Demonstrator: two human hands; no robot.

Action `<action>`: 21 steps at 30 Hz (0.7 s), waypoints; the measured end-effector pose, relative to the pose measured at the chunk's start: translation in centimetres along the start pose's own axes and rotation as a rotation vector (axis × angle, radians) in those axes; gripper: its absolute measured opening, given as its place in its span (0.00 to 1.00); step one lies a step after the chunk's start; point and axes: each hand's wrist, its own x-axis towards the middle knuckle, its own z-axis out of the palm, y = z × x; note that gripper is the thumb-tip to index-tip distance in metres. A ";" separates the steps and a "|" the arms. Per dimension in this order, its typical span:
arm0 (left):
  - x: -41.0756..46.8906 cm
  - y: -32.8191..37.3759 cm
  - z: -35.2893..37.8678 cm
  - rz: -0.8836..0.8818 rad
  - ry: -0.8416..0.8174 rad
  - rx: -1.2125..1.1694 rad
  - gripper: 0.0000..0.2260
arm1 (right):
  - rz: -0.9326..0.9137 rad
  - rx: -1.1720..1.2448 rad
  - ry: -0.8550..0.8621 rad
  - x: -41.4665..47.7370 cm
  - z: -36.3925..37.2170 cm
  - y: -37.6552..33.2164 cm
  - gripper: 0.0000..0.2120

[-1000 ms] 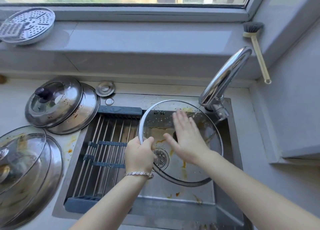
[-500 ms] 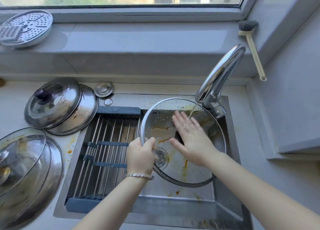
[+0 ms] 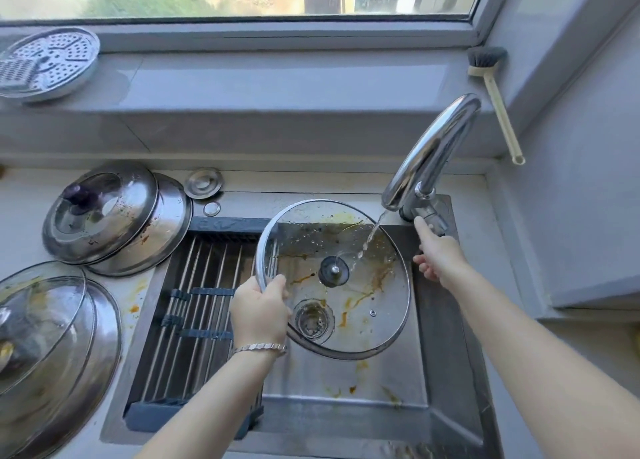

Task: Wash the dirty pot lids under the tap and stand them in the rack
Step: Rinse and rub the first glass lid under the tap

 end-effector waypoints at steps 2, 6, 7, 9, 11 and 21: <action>0.0 0.3 0.1 0.000 -0.013 0.002 0.13 | 0.033 0.056 0.013 1.1 0.5 -0.3 0.20; -0.1 0.6 0.2 0.005 -0.039 -0.009 0.13 | 0.089 0.035 0.057 2.1 0.8 -0.6 0.14; -0.1 0.6 0.2 0.009 -0.045 -0.012 0.13 | 0.088 0.031 0.059 2.2 0.8 -0.5 0.13; -0.2 0.6 0.3 0.011 -0.051 -0.001 0.12 | 0.079 0.015 0.060 2.2 0.7 -0.4 0.12; -0.2 0.6 0.4 0.010 -0.049 0.012 0.13 | 0.073 0.007 0.052 2.4 0.6 -0.3 0.11; -0.2 0.3 0.5 0.014 -0.061 0.023 0.11 | -0.109 -0.369 0.134 -0.3 0.3 -0.7 0.23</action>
